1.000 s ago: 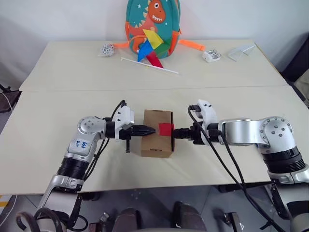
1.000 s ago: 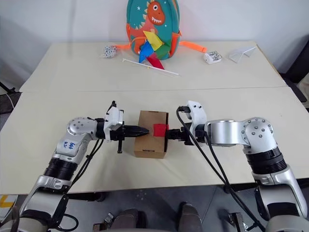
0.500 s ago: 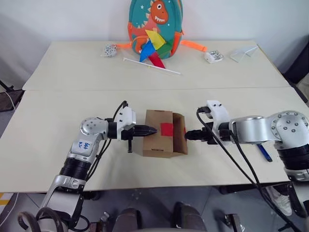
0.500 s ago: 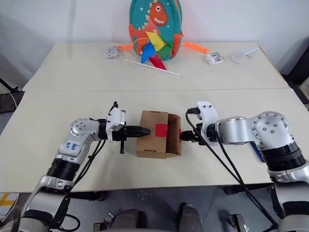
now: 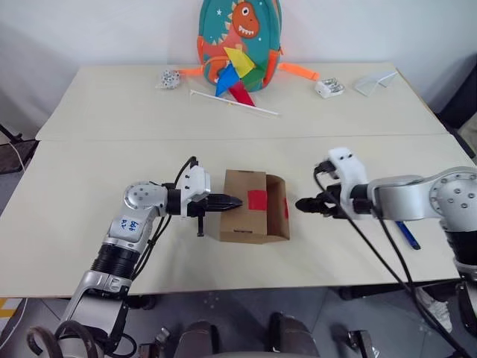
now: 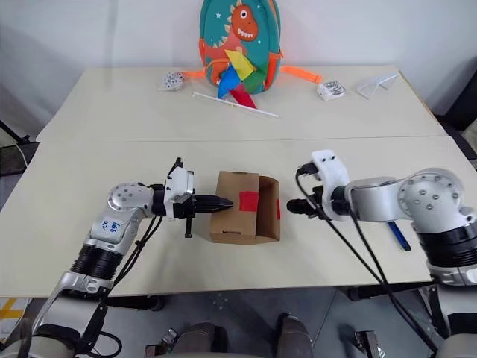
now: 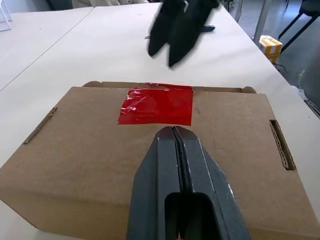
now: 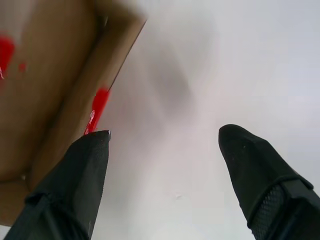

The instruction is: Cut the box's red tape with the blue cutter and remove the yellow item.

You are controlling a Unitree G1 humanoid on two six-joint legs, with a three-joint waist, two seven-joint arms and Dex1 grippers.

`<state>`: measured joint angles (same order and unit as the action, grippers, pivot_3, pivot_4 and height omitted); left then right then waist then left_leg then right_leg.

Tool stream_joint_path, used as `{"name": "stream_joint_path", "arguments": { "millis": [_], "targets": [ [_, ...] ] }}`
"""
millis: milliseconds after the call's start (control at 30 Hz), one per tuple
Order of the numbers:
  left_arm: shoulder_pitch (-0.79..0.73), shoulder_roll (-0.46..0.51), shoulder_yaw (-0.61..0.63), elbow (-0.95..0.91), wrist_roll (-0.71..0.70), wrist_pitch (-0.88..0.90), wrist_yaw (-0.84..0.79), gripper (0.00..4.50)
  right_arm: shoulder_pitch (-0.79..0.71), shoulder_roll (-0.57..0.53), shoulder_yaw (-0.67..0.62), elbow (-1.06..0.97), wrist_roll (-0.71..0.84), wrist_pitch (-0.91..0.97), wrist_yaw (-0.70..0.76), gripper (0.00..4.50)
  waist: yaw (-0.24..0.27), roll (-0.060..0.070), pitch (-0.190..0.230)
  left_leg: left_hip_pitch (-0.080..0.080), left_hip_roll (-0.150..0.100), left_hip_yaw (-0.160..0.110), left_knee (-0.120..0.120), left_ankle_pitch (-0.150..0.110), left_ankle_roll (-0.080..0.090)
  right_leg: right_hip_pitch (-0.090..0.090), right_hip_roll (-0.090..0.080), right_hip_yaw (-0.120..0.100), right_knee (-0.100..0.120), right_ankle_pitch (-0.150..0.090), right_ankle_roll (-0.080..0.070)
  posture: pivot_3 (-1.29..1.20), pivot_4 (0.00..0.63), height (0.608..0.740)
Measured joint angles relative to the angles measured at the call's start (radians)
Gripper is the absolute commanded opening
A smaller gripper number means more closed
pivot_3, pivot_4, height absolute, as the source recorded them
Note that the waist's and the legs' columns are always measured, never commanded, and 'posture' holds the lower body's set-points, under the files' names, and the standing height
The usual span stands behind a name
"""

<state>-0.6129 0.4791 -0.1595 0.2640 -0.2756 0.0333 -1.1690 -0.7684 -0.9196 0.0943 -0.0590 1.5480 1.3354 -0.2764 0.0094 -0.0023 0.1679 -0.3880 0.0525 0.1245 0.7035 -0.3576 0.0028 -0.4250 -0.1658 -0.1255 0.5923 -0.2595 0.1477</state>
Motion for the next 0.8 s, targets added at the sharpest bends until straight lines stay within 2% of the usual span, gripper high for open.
{"name": "stream_joint_path", "arguments": {
  "millis": [133,267,500,800],
  "targets": [
    [0.0,0.012,-0.001,-0.013,0.0,0.003,-0.005,0.0,0.002,0.027,-0.092,0.192,0.179,0.0,0.019,3.63,-0.007,0.0,0.0,0.001,0.0,0.0,-0.001,0.0,0.0,0.001,0.0,0.0,0.0,0.0,0.0,0.0,0.15,0.74],
    [-0.001,0.024,-0.003,-0.019,0.0,0.013,-0.007,0.0,0.021,0.123,-0.098,0.361,0.284,0.001,0.015,3.63,-0.011,0.0,0.0,0.002,0.0,0.0,0.0,0.0,0.0,0.002,0.0,0.0,0.0,0.0,0.0,0.0,0.15,0.74],
    [0.004,0.044,-0.004,-0.037,0.0,0.025,-0.013,0.0,0.003,0.2,-0.094,0.449,0.274,0.043,0.002,3.63,-0.015,0.001,-0.001,0.002,0.0,0.001,-0.001,0.0,0.0,0.001,0.0,0.0,0.0,0.0,0.0,0.0,0.15,0.74],
    [0.013,0.051,-0.004,-0.061,0.0,0.047,-0.012,0.0,0.0,0.273,-0.082,0.456,0.192,0.122,0.071,3.63,-0.015,0.001,-0.001,0.002,0.0,0.001,-0.002,0.0,0.0,0.001,0.0,0.0,0.0,0.0,0.0,0.0,0.15,0.74]
  ]
}}
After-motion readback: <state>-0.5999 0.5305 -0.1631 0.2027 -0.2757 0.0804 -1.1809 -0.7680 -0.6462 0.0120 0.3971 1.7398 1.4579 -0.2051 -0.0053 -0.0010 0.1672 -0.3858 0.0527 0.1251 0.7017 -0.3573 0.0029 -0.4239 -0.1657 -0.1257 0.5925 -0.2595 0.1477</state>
